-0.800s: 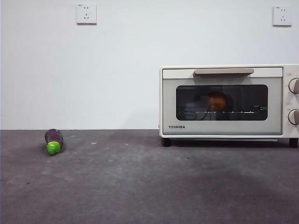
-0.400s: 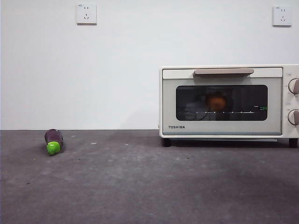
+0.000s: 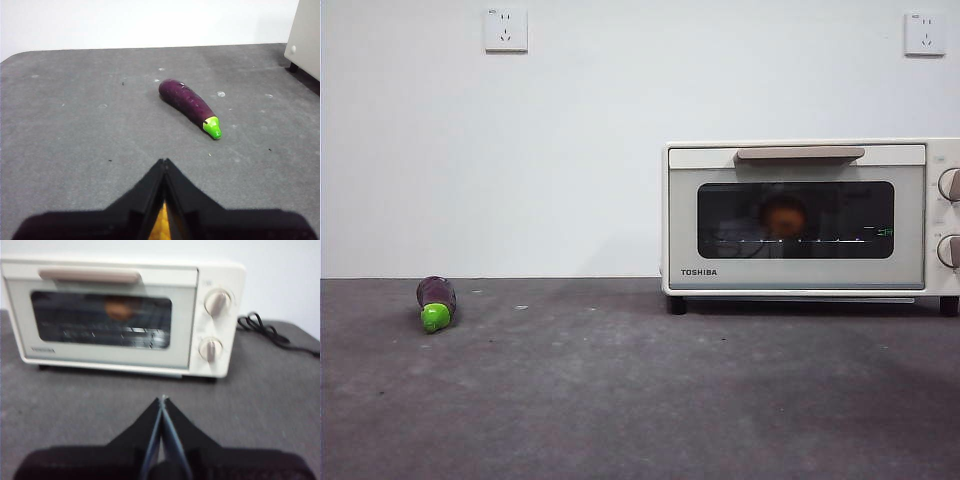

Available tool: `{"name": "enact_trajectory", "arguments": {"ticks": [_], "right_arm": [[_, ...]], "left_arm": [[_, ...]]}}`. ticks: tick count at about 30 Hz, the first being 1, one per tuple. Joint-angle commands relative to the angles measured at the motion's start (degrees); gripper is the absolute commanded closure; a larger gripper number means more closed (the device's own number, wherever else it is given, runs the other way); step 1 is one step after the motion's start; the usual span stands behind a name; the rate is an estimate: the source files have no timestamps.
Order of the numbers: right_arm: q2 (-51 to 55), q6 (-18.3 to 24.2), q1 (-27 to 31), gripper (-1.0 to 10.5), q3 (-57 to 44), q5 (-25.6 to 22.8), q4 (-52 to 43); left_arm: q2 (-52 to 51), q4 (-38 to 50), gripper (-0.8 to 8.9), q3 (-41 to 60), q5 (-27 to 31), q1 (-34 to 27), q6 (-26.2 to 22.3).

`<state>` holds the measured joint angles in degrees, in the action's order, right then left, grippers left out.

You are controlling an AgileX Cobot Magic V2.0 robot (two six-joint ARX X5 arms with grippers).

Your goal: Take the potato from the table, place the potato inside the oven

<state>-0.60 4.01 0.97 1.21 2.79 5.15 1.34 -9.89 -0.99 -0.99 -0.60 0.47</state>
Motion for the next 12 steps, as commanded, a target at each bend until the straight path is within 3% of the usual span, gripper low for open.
{"name": "enact_trajectory", "arguments": {"ticks": [1, 12], "right_arm": [[0.15, 0.07, 0.31, 9.5, -0.42, -0.26, 2.23], [0.15, 0.48, 1.03, 9.5, -0.42, -0.22, 5.38]], "left_arm": [[-0.04, 0.44, 8.18, 0.57, -0.04, -0.22, -0.55], [-0.04, 0.44, 8.17, 0.57, -0.07, -0.24, -0.55]]}}
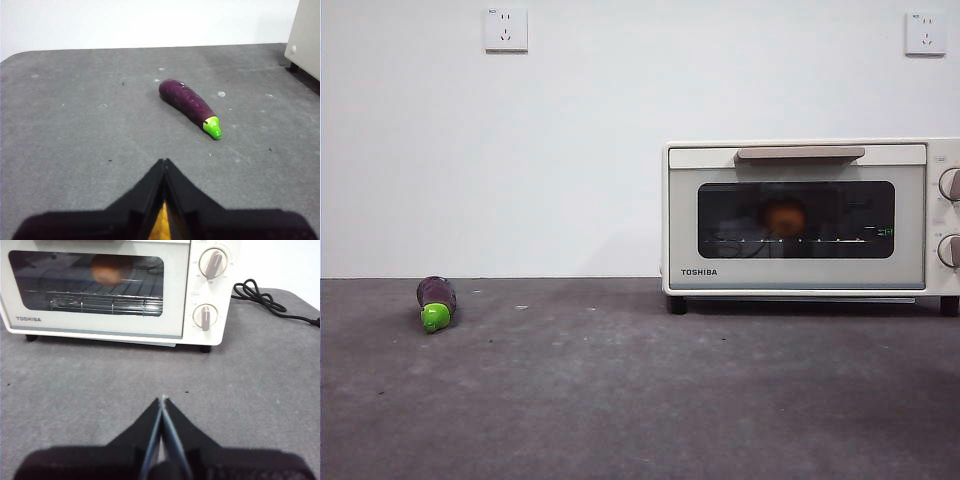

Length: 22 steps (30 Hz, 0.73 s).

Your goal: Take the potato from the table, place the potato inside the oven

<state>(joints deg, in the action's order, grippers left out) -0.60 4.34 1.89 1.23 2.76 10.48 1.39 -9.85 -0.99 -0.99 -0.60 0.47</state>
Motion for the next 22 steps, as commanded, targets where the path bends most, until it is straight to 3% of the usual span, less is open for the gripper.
{"name": "enact_trajectory", "arguments": {"ticks": [1, 6, 12, 22], "right_arm": [[0.15, 0.15, 0.11, 9.5, -0.44, -0.20, 0.02], [0.15, 0.24, 0.11, 9.5, -0.44, -0.59, -0.02], [0.15, -2.91, 0.11, 9.5, -0.44, -7.45, 0.07], [0.15, -2.82, 0.11, 9.5, -0.44, -7.50, -0.04]], "left_arm": [[-0.09, 0.39, 8.18, 0.57, -0.07, -0.24, -0.55], [-0.09, 0.39, 8.18, 0.57, -0.07, -0.24, -0.55], [-0.09, 0.42, 8.17, 0.57, -0.07, -0.24, -0.55], [-0.09, 0.39, 8.17, 0.57, -0.07, -0.24, -0.55]]}}
